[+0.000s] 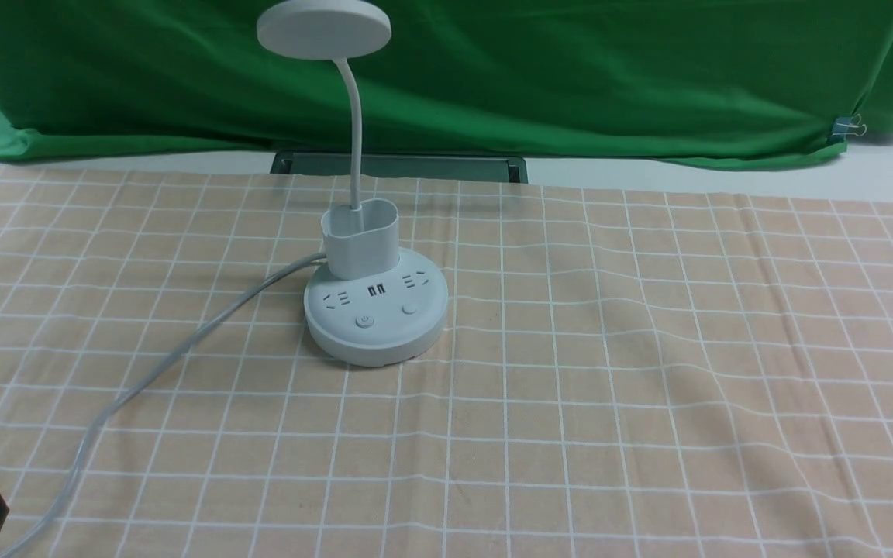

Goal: Turn on the table lamp on the light coffee tablecloth with your hand.
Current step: 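Press the power button on the lamp base to turn the lamp on with the left gripper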

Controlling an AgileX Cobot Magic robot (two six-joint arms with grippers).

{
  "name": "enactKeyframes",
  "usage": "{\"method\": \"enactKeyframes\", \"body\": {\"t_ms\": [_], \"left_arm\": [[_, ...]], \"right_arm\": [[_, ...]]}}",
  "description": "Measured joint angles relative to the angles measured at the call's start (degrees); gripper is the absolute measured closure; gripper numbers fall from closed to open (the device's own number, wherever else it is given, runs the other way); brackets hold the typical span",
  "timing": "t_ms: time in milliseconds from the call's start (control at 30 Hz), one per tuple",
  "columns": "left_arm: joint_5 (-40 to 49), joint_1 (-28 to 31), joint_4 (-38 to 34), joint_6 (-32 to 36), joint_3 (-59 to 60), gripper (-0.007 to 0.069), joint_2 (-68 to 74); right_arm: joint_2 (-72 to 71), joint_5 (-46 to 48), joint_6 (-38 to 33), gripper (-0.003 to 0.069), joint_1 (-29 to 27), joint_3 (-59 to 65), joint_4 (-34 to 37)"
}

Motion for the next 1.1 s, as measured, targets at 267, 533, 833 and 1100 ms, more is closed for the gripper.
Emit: {"method": "enactKeyframes", "body": {"t_ms": [267,533,833,1100], "left_arm": [[0.0,0.0,0.0,0.0,0.0,0.0623,0.0],[-2.1,0.0,0.0,0.0,0.0,0.0623,0.0],[-37.9,0.0,0.0,0.0,0.0,0.0623,0.0],[-62.7,0.0,0.6,-2.4,-0.5,0.0623,-0.1]], "right_arm": [[0.0,0.0,0.0,0.0449,0.0,0.0,0.0],[0.0,0.0,0.0,0.0435,0.0,0.0,0.0],[0.0,0.0,0.0,0.0422,0.0,0.0,0.0],[0.0,0.0,0.0,0.0422,0.0,0.0,0.0]]}}
